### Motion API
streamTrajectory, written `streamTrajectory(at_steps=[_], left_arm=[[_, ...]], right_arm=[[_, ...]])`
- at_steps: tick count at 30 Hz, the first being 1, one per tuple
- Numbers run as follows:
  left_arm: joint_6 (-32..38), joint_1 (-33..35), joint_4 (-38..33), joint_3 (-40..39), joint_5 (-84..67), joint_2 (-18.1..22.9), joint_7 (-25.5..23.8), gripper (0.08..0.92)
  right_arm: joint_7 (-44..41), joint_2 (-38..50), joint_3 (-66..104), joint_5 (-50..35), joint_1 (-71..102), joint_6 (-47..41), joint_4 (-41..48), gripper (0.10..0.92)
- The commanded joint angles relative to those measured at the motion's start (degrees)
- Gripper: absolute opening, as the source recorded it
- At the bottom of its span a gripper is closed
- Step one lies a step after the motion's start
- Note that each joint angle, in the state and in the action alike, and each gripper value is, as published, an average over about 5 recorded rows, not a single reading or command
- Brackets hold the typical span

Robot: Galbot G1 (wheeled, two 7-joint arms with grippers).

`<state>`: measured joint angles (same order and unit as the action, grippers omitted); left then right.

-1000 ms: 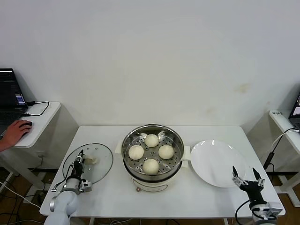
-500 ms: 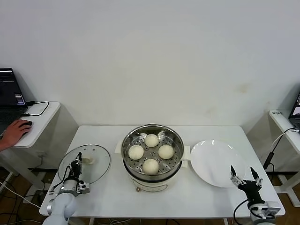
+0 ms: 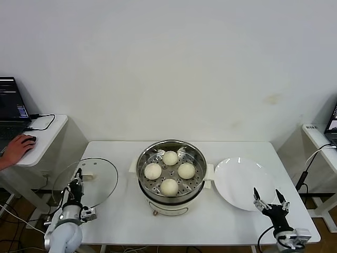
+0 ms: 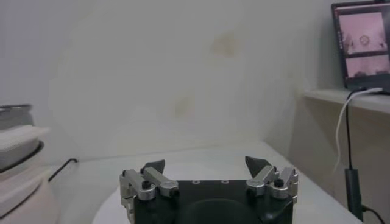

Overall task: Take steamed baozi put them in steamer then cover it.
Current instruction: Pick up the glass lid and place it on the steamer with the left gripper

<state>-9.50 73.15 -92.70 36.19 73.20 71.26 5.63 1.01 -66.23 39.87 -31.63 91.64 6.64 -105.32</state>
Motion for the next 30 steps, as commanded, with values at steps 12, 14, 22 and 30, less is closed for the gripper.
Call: streamTrajectory(at_steps=[12, 14, 22, 30], left_arm=[[-21.2, 8.7, -29.1, -6.6, 9.1, 1.2, -10.6, 0.137], [-21.4, 8.1, -30.7, -8.3, 10.5, 2.2, -11.1, 0.137], [-22.9, 2.6, -31.5, -15.6, 13.7, 6.1, -12.6, 0.137], [-24.0, -2.5, -28.8, -23.3, 15.0, 8.1, -16.4, 0.137]], right_arm=[[0.7, -1.3, -0.2, 1.7, -1.6, -2.6, -1.2, 0.822], [0.8, -1.5, -0.2, 2.2, -1.8, -3.1, -1.3, 0.823], [0.8, -2.6, -0.1, 3.6, -3.2, -4.5, -0.5, 0.822], [0.9, -3.2, 1.0, 4.2, -4.4, -6.1, 0.2, 0.823]])
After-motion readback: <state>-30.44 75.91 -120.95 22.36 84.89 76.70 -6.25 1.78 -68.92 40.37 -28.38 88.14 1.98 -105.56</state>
